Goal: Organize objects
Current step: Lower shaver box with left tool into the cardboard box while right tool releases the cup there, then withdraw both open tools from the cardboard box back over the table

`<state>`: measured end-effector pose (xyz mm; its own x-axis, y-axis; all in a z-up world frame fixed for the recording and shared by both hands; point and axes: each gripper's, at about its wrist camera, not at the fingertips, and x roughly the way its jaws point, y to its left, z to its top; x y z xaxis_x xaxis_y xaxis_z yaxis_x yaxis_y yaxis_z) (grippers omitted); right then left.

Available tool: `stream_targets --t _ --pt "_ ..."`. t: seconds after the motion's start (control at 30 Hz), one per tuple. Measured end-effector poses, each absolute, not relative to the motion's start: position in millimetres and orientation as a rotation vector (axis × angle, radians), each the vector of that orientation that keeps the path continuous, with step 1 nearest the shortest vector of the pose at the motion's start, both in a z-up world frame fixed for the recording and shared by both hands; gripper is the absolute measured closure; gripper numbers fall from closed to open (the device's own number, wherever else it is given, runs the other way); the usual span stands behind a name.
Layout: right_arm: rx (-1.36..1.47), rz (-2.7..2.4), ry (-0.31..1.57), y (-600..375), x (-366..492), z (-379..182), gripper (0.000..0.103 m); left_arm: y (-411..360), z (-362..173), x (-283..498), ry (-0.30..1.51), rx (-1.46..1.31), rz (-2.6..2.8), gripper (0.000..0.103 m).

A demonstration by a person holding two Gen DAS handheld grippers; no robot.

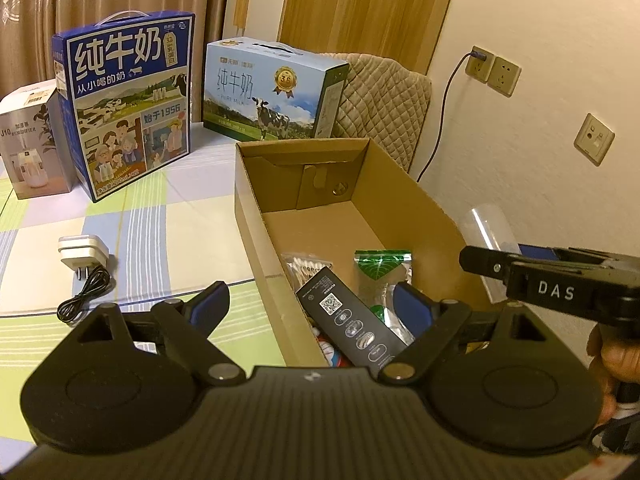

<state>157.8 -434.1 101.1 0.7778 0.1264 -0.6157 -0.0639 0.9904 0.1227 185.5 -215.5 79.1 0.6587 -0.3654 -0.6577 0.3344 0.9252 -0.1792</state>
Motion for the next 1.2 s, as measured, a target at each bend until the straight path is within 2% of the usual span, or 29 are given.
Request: stream_targets --t 0.1,0.13,0.17,0.97,1.2 --pt "0.14 0.13 0.633 -438 162 103 0.051 -212 79 186 0.754 -0.048 -0.393 0.017" --pt "0.154 0.129 0.63 -439 163 103 0.04 -211 79 186 0.754 -0.05 -0.39 0.017" --pt "0.167 0.123 0.625 -441 164 103 0.034 -209 79 186 0.755 -0.051 -0.389 0.017" --pt "0.209 0.115 0.671 -439 141 97 0.034 -190 77 172 0.766 -0.067 -0.37 0.017" --pt "0.213 0.126 0.678 -427 132 101 0.034 -177 83 164 0.761 -0.077 -0.355 0.014"
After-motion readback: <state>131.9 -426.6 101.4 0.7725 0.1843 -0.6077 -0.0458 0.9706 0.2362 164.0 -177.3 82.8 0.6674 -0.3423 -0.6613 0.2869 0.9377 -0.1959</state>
